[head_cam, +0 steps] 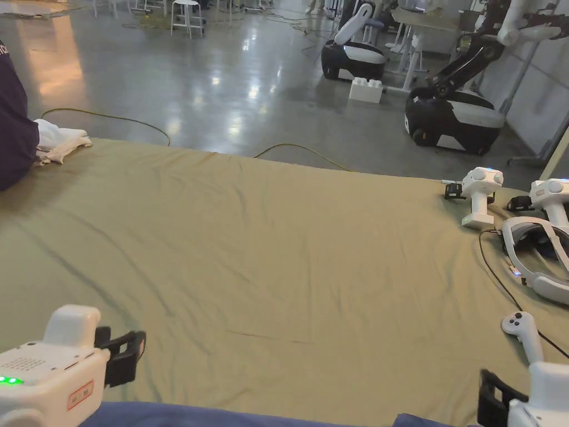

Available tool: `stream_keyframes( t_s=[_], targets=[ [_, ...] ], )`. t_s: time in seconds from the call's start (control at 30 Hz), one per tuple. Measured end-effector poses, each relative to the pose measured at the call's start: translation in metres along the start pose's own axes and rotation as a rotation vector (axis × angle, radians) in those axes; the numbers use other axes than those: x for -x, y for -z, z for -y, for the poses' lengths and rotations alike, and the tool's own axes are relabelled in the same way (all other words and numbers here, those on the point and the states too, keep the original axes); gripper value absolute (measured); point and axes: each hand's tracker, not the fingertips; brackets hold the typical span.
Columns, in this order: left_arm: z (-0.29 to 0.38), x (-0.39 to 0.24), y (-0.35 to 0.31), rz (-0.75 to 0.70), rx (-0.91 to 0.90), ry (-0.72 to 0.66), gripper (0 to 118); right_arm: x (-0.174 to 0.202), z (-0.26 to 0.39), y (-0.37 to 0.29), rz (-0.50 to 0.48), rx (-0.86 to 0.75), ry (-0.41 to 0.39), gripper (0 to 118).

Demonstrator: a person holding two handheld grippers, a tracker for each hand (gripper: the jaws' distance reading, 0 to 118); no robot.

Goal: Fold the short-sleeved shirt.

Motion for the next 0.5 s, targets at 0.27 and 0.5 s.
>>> stream_keyframes(
  t_s=[0.27, 0.5],
  targets=[
    [-0.049, -0.058, -0.011, -0.105, -0.319, 0.098, 51, 0.066, -0.052, -0.002, -0.077, -0.336, 0.069, 61],
    [-0.074, -0.074, -0.021, -0.108, -0.423, 0.091, 8, 0.098, -0.078, -0.004, -0.052, -0.439, 0.102, 10]
  ],
)
